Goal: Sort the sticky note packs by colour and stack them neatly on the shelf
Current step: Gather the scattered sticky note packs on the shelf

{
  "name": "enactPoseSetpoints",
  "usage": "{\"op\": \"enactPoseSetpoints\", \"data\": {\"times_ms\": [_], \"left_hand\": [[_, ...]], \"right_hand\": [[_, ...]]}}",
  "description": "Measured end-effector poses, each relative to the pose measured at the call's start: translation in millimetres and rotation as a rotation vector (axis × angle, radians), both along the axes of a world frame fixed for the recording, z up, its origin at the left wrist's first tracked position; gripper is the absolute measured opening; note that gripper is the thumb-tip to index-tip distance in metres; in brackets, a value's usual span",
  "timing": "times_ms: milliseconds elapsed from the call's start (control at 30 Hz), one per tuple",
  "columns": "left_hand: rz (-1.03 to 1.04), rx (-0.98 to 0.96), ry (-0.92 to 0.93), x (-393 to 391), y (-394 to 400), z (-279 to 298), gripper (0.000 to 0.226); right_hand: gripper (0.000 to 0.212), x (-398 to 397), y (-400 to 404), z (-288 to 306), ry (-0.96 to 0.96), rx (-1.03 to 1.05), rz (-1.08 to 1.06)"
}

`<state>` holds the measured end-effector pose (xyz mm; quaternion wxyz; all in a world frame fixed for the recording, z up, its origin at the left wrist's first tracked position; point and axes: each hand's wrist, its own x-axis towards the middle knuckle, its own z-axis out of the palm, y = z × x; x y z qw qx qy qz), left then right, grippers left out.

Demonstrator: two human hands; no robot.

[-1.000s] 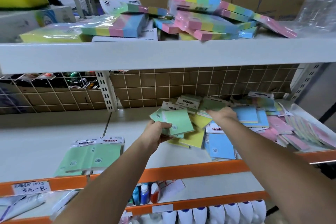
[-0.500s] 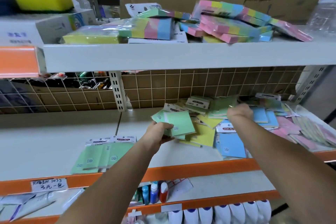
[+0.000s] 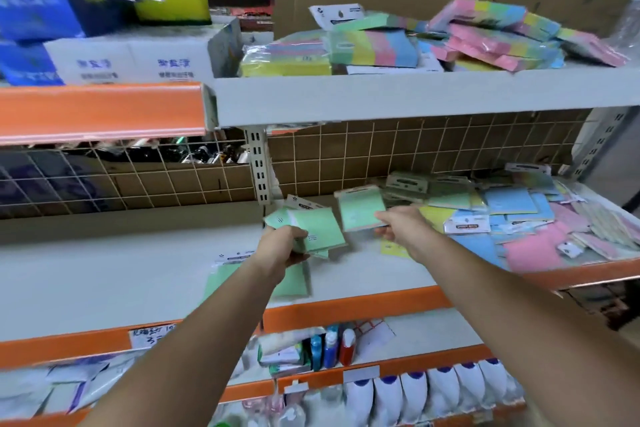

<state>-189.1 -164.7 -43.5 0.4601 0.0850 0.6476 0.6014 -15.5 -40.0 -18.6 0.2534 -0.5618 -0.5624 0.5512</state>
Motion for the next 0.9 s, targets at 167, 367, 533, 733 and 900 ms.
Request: {"op": "enactPoseSetpoints", "data": {"times_ms": [167,367,533,733,900], "left_hand": [[0.064,-0.051,0.044,-30,-33,2,0.028],[0.094,-0.09,0.08,-51,-67,-2,0.026],[0.093,-0.188,0.134,-63,-80,-12,0.04],[0.078,-0.203,0.106,-65,-90,-14,0.04],[0.073,-0.165,0.062,-63,-92,-13,0.039]], "right_hand": [[0.011,-34,-39,-21,0.008,-0.088,0.2],[0.017,-61,-68,-36,0.044,-0.149,0.287],[0.015,-71,-83,-45,-0.02,-0.16,0.308],[0.019,-71,-92,-55,-0.157,-0.165,0.285],[0.026,-69,-94,-57,-0.252,-0.078,0.324]]}}
